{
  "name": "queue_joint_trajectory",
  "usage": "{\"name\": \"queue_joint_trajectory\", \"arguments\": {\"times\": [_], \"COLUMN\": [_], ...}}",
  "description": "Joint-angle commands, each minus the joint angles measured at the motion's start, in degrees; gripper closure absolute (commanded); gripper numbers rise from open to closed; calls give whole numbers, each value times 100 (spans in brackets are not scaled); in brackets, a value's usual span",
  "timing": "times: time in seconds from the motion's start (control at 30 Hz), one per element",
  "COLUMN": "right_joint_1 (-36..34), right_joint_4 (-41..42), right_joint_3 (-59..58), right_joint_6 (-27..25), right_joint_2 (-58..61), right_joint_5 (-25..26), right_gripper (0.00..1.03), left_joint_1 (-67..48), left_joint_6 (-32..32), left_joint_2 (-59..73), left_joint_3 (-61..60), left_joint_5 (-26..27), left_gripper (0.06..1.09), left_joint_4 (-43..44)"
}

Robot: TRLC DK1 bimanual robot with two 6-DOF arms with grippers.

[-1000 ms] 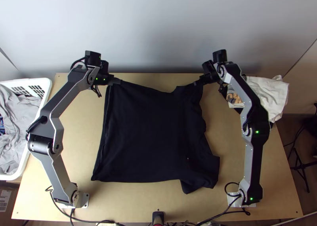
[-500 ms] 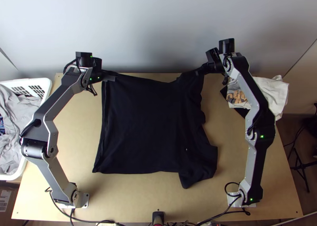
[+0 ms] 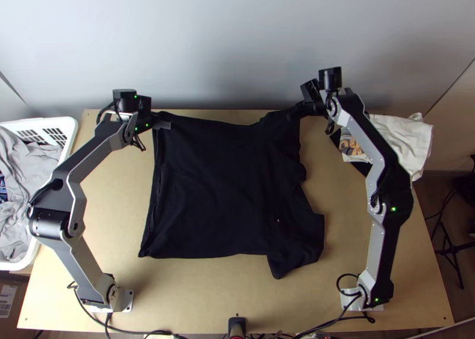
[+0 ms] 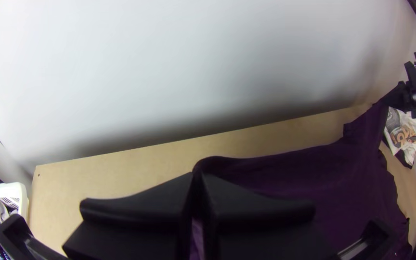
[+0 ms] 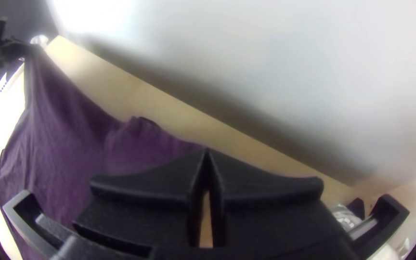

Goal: Fold the t-shirt

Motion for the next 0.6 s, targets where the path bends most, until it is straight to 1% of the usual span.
{"name": "queue_joint_trajectory", "arguments": {"times": [0.0, 0.3, 0.57], "right_joint_1": [124, 265, 353], "right_joint_4": [563, 1003, 1126], "right_joint_3": [-1127, -2348, -3298], "right_joint_6": [28, 125, 134], "right_joint_2": [-603, -1447, -2220], "right_joint_5": [98, 133, 133], "right_gripper": [100, 100, 100], "left_joint_1": [12, -138, -191], "left_joint_6": [8, -97, -141], "left_joint_2": [-431, -1161, -1723], "left_joint_3": [-693, -1326, -1976], "left_joint_5": [36, 106, 115], "left_gripper": [105, 105, 105], "left_joint_4": [375, 516, 542]}}
